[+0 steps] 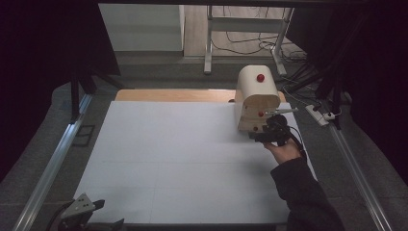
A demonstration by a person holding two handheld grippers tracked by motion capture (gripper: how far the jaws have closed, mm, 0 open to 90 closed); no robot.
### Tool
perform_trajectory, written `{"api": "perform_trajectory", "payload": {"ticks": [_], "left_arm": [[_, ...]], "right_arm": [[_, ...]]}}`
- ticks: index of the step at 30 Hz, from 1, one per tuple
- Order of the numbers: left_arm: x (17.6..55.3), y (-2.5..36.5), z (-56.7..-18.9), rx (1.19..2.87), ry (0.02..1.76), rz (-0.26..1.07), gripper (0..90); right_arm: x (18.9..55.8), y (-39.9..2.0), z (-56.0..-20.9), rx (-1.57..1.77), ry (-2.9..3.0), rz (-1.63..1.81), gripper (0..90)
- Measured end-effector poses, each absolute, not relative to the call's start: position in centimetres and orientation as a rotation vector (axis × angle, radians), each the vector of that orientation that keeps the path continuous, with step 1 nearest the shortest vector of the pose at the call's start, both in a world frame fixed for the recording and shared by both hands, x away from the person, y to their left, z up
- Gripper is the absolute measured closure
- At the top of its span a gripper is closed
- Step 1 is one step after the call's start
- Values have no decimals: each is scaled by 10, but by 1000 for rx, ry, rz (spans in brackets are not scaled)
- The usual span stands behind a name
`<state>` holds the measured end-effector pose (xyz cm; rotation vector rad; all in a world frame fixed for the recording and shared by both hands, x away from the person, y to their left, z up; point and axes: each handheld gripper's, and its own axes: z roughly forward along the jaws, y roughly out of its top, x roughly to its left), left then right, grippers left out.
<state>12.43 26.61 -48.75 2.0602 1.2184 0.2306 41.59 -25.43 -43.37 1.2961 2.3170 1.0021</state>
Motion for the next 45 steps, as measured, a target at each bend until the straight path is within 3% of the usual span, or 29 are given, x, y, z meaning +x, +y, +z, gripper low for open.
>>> {"api": "perform_trajectory", "payload": {"ticks": [7,17,45], "left_arm": [[124,266,-488,2059,1220,231,62],[124,267,-488,2051,1222,228,62],[124,267,-488,2051,1222,229,62]], "right_arm": [[405,-250,-430,1291,2311,1023,120],[388,-238,-435,1212,2396,1043,24],[330,-233,-458,1055,2457,1085,0]]}}
